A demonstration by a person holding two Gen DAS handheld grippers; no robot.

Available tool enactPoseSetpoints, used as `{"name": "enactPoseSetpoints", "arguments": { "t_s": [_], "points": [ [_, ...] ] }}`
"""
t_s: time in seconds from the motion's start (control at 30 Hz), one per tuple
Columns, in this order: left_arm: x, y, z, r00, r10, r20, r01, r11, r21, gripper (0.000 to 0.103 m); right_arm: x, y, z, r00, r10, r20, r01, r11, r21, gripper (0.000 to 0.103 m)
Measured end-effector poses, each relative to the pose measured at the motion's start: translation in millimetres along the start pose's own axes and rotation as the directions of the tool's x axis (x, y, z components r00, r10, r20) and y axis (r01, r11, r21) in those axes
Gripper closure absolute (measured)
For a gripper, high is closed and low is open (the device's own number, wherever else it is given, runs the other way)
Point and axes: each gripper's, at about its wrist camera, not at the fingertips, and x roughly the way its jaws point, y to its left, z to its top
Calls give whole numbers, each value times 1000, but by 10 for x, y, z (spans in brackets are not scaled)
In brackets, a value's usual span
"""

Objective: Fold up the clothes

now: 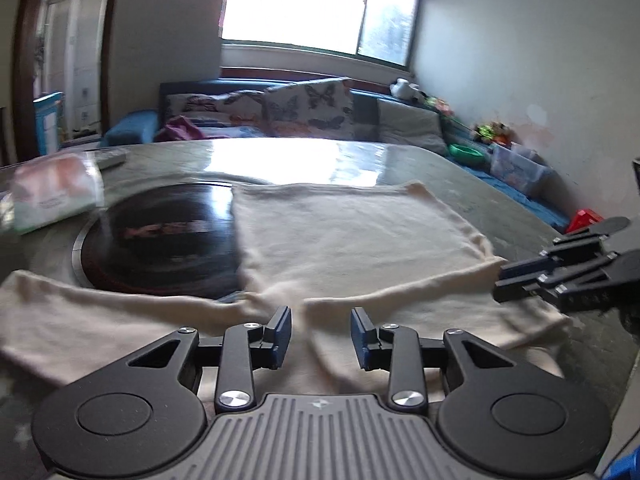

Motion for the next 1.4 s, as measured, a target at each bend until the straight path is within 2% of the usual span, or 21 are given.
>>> {"name": "enactPoseSetpoints", "arguments": {
  "t_s": [0.13, 0.27, 0.43, 0.57, 0.77, 1.0, 1.13, 1.27, 1.4],
  "points": [
    [-115, 227, -23, 997, 82, 6, -81, 995, -55, 68, 58, 261, 64, 997, 70, -12, -71, 995, -74, 73],
    [-225, 466, -9, 984, 177, 22, -174, 979, -107, 67, 163, 517, 175, 992, 122, -20, -124, 983, -133, 73],
    [-306, 776, 6, 951, 310, 19, -300, 933, -196, 66, 271, 783, 326, 987, 162, -8, -160, 968, -195, 73],
    [-346, 975, -11, 923, 385, 5, -370, 890, -267, 66, 356, 973, 395, 983, 182, 3, -176, 958, -227, 73],
    [-361, 1175, -49, 891, 454, -26, -436, 838, -329, 65, 451, 1141, 366, 983, 182, -12, -179, 947, -266, 73],
    [-379, 1409, -94, 847, 527, -68, -507, 765, -396, 63, 275, 1065, 420, 984, 178, 15, -169, 954, -249, 73],
    [-338, 1510, -90, 840, 537, -84, -516, 739, -434, 65, 189, 1000, 432, 986, 166, 30, -154, 959, -237, 73],
    [-307, 1569, -68, 840, 535, -87, -512, 731, -452, 66, 121, 933, 412, 987, 156, 41, -143, 966, -215, 73],
    [-295, 1613, -69, 843, 531, -85, -503, 724, -472, 91, 48, 856, 381, 988, 141, 59, -127, 973, -192, 73]
  ]
}}
